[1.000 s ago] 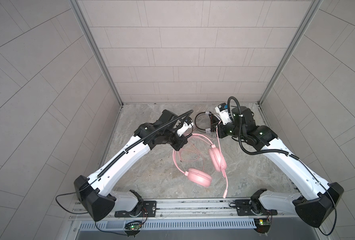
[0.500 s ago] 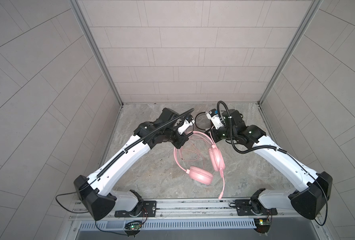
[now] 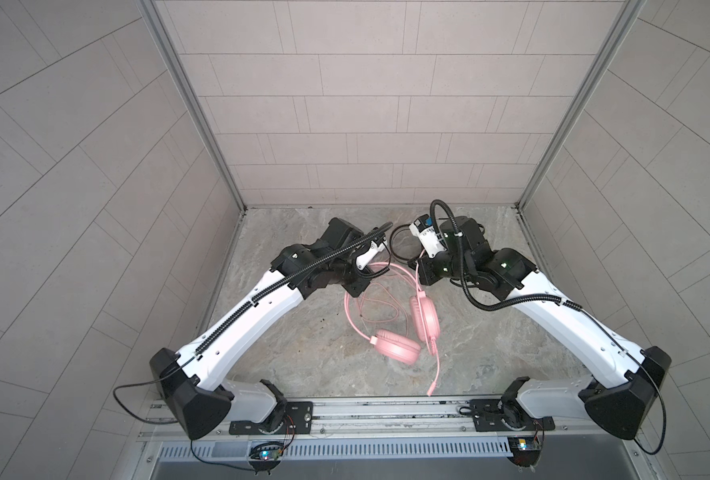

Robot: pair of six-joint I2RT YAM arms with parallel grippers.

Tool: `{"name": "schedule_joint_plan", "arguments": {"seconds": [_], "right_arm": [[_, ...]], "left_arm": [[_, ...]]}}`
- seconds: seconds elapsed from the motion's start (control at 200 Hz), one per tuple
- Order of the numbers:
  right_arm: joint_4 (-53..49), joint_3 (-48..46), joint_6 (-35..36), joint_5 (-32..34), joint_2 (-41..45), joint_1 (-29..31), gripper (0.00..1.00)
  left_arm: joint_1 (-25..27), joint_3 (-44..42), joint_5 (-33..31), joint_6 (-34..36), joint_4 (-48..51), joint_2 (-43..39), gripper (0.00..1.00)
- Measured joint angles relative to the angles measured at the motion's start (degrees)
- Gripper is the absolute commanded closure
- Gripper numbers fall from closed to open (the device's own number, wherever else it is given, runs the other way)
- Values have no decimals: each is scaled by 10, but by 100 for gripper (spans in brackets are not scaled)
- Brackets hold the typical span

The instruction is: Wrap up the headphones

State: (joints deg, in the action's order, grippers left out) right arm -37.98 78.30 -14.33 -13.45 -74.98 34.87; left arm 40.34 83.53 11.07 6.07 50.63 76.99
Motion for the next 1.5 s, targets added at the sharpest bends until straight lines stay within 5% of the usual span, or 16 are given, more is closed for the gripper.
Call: {"name": "schedule_joint_plan", "arguments": {"seconds": [0.35, 0.781, 1.116, 1.501], "right_arm": [[6, -47, 5, 18, -6, -19, 98], [134, -130, -32, -96, -13, -23, 49], [354, -230, -119, -175, -75, -24, 47], [512, -223, -181, -204, -164, -24, 46]], "left_arm": [[2, -30, 6, -4, -36, -68, 100], [2, -57, 68, -44, -111, -118, 100], [-9, -45, 97, -97, -153, -118, 100], [-56, -31, 140, -180, -202, -108, 100]]}}
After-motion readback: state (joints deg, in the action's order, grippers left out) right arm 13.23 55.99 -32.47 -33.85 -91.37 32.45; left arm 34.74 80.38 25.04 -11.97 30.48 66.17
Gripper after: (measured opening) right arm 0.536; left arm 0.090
